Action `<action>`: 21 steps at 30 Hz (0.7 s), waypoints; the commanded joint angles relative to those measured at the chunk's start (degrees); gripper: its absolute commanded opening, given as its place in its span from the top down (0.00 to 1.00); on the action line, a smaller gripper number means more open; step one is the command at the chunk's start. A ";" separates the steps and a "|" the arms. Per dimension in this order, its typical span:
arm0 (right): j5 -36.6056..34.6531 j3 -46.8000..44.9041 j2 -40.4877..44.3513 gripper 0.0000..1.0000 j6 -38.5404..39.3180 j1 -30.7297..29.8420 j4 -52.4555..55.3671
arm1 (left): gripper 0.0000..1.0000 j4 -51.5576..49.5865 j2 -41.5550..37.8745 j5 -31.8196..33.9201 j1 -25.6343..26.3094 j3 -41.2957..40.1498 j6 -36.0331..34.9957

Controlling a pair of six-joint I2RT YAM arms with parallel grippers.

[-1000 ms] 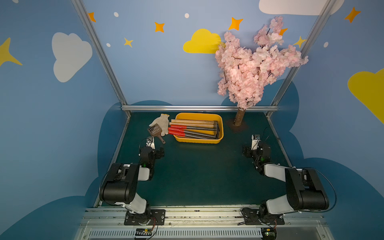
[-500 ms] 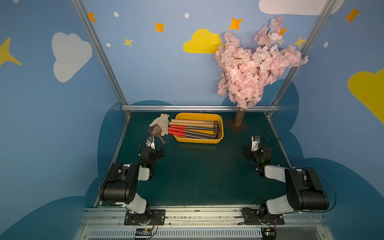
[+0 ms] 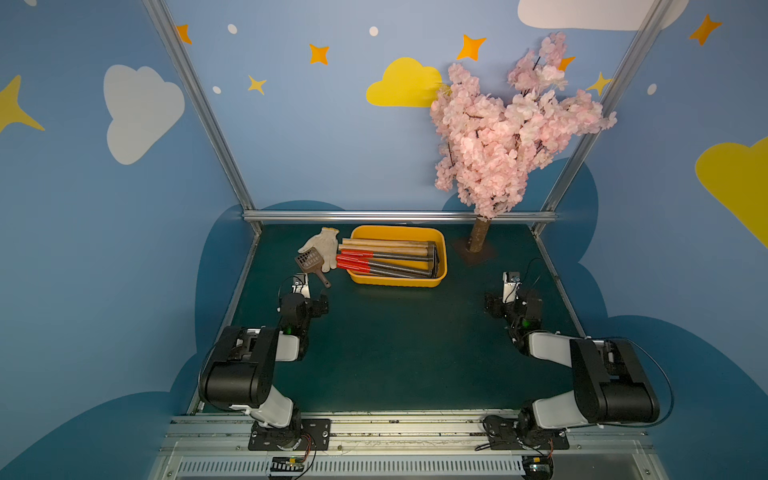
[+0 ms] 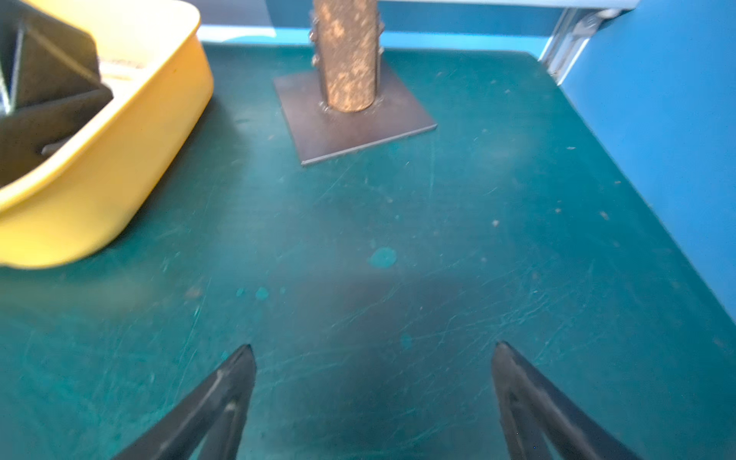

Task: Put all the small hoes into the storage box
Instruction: Reset both arms

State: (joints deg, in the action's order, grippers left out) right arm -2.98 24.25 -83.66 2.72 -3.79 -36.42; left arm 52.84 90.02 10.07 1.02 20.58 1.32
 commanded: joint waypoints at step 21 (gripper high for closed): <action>-9.48 1.27 -0.28 0.09 -3.95 -0.65 0.25 | 0.00 0.94 -0.01 -0.40 -0.22 0.35 0.17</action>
State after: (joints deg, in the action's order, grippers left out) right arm -9.10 23.83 -83.53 0.62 -4.38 -37.78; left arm 52.86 90.02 10.07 1.02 20.58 1.32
